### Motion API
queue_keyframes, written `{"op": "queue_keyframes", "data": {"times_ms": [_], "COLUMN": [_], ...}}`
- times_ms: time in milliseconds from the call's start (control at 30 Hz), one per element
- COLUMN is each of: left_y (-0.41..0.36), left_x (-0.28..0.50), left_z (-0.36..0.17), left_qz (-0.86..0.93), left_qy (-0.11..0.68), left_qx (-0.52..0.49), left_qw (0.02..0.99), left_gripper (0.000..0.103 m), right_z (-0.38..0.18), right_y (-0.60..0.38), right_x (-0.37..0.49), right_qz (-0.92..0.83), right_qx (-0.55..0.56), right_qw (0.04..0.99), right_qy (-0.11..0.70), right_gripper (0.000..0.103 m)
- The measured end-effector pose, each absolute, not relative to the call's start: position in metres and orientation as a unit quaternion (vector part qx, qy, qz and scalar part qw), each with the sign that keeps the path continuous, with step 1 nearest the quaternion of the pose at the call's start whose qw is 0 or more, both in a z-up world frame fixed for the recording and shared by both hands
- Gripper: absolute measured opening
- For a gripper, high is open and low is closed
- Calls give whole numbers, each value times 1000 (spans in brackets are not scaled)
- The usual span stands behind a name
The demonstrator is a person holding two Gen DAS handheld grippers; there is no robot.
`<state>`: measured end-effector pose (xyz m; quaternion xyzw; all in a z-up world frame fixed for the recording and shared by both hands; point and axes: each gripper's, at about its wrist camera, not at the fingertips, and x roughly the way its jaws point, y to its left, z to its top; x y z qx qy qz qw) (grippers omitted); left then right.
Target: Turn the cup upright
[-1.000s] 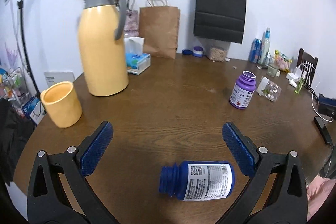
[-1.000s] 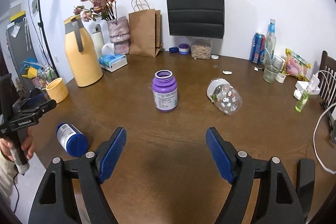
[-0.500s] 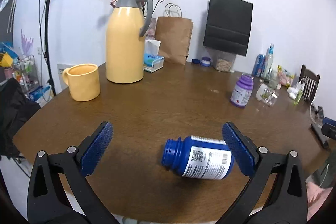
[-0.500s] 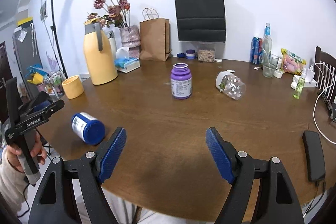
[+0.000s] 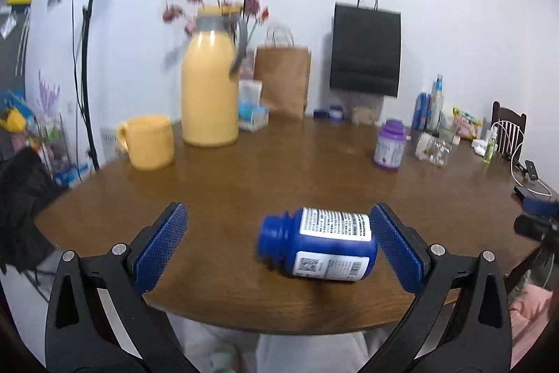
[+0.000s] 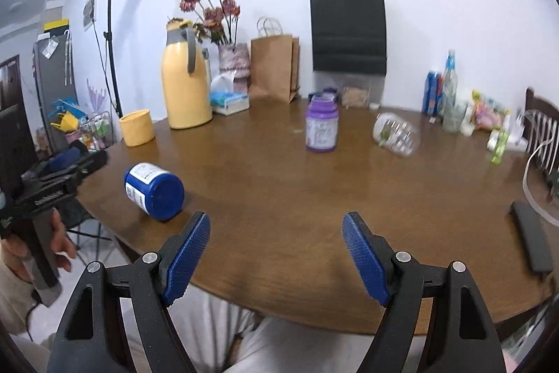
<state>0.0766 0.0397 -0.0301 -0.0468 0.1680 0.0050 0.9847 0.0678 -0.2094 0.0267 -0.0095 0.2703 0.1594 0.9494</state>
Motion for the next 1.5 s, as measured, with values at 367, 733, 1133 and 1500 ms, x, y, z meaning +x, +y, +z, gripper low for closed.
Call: {"op": "queue_keyframes", "data": {"times_ms": [367,733,1133,1500], "left_y": [31,18,23,-8], "left_x": [84,111,95,-4], "left_z": [-29,-16,-18,-18], "left_qz": [-4,-55,-14,-34], "left_qy": [139,137,151,113], "left_qx": [-62,-73,-35,56], "left_qw": [988,986,988,991], "left_gripper": [103,103,103,103], "right_z": [23,23,25,44], "right_y": [-197,-202,-204,-207], "right_x": [59,59,58,22], "right_qz": [168,163,154,144], "right_qx": [-21,-13,-6,-7], "right_qw": [951,952,954,967], "right_qy": [259,257,257,208], "right_gripper": [83,83,83,83]}}
